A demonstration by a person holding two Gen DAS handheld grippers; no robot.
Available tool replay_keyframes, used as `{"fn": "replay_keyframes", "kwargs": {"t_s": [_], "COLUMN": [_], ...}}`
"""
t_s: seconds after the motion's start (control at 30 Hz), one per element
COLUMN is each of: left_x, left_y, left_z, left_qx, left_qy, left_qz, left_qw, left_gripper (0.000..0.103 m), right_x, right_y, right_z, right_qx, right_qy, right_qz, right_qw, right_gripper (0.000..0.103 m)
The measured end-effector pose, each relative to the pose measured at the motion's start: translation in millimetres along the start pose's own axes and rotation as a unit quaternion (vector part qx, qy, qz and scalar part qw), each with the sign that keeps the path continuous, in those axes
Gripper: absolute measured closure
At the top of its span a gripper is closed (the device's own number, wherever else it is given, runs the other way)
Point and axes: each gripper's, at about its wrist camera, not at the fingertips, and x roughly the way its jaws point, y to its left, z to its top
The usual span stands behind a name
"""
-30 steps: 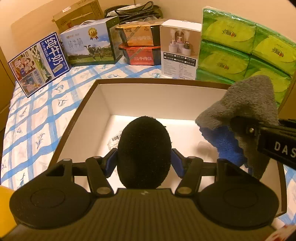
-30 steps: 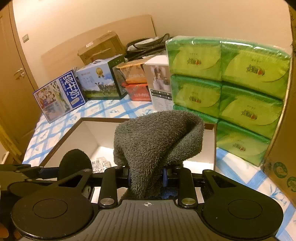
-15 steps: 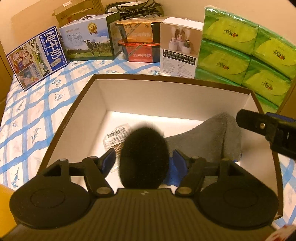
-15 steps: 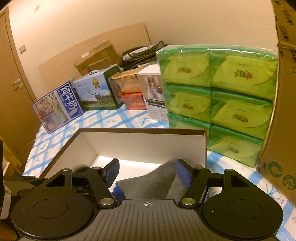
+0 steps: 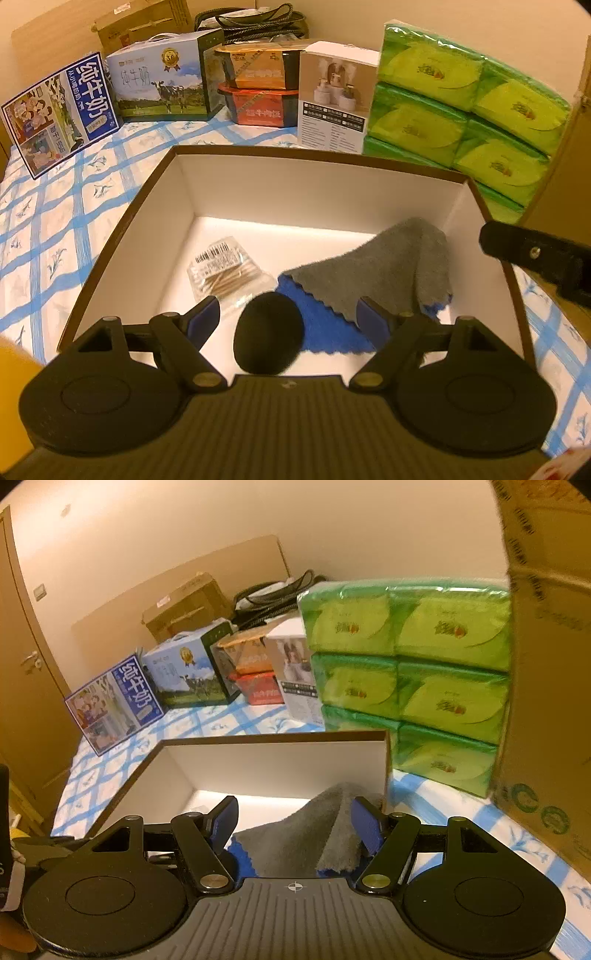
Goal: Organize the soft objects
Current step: 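Lower the black puff and gray cloth into the box and open both tools, then withdraw both tools from the box back toward the bed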
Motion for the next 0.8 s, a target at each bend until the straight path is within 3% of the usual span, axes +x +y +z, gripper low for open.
{"fn": "replay_keyframes", "kwargs": {"t_s": [0.43, 0.8], "left_x": [-88.5, -181.1], "left_y": [7.7, 54.3], "left_z": [-39.4, -104.9], "left_qx": [0.015, 0.064], "left_qy": [-0.025, -0.054], "left_qz": [-0.067, -0.097], "left_qw": [0.9973, 0.9917], "left_gripper": [0.023, 0.024], "right_x": [-114.5, -219.3], "right_y": [16.0, 60.6], "right_z": [-34.8, -93.8], "right_qx": [0.041, 0.061], "right_qy": [-0.047, -0.060], "right_qz": [-0.010, -0.020], "right_qw": [0.998, 0.996], "right_gripper": [0.035, 0.033]}}
